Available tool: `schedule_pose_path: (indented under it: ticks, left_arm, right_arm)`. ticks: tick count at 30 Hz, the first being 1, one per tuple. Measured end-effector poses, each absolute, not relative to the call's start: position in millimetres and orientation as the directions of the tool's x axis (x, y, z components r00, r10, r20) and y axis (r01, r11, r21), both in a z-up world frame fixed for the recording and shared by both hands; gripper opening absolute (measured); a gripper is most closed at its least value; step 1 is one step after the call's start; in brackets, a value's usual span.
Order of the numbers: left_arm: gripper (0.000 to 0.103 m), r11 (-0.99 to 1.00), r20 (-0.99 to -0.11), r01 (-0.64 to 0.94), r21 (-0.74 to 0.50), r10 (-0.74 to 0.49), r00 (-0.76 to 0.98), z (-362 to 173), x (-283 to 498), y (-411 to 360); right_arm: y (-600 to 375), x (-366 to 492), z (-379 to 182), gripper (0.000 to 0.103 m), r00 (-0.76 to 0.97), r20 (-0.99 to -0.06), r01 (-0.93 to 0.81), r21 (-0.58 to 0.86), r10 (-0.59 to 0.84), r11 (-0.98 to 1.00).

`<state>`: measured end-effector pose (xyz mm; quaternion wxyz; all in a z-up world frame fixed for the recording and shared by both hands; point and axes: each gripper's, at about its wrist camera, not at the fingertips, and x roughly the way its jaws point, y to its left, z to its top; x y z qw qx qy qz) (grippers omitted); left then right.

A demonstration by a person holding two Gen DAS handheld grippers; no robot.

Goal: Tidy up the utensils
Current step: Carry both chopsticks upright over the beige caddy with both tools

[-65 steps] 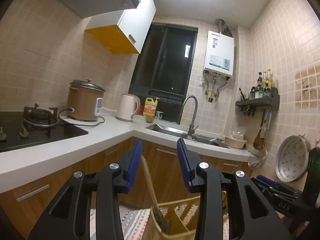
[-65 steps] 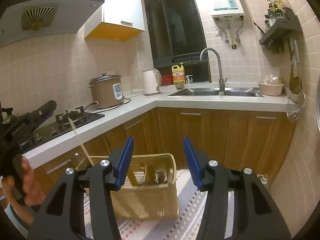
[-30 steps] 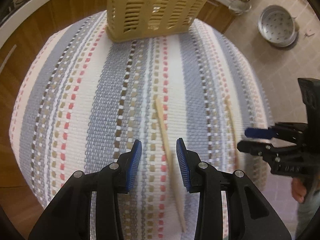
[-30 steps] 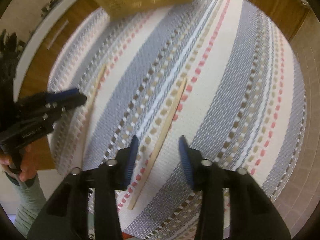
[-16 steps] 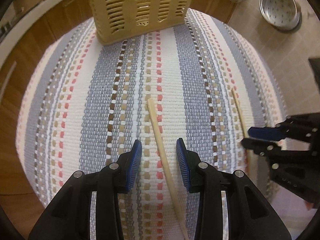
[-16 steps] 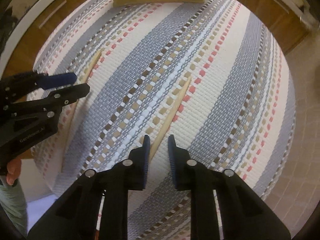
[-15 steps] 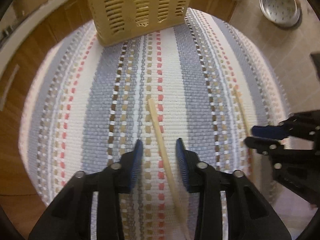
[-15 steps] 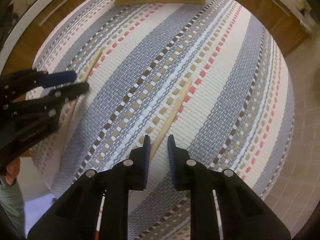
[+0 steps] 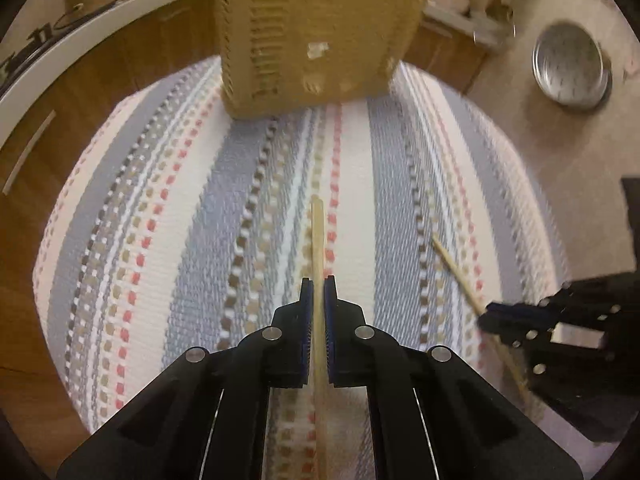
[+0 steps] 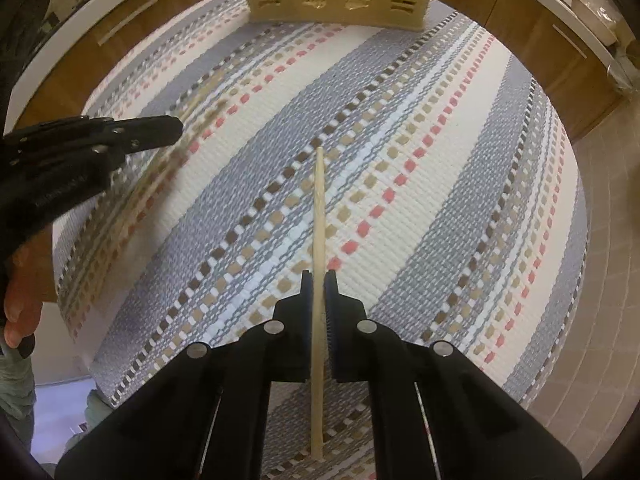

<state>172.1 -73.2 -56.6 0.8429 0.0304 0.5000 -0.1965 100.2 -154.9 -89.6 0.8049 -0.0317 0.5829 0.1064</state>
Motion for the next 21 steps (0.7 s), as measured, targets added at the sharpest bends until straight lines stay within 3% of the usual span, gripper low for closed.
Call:
schedule_pose_path:
  ticks: [12, 21]
  left_arm:
    - [0.003, 0.925, -0.784, 0.303, -0.229, -0.36, 0.506, -36.7, 175.2, -61.9]
    - [0.003, 0.911, -0.674, 0.321, -0.26, -0.409, 0.615, -11.4, 160.2, -48.7]
  right_arm:
    - [-212.9, 128.4, -63.9, 0.005, 0.418, -0.879, -0.148, 0.185, 0.23, 0.972]
    - [-223.5, 81.7, -16.1, 0.005, 0.673, -0.675, -0.193, 0.233, 0.302, 0.953]
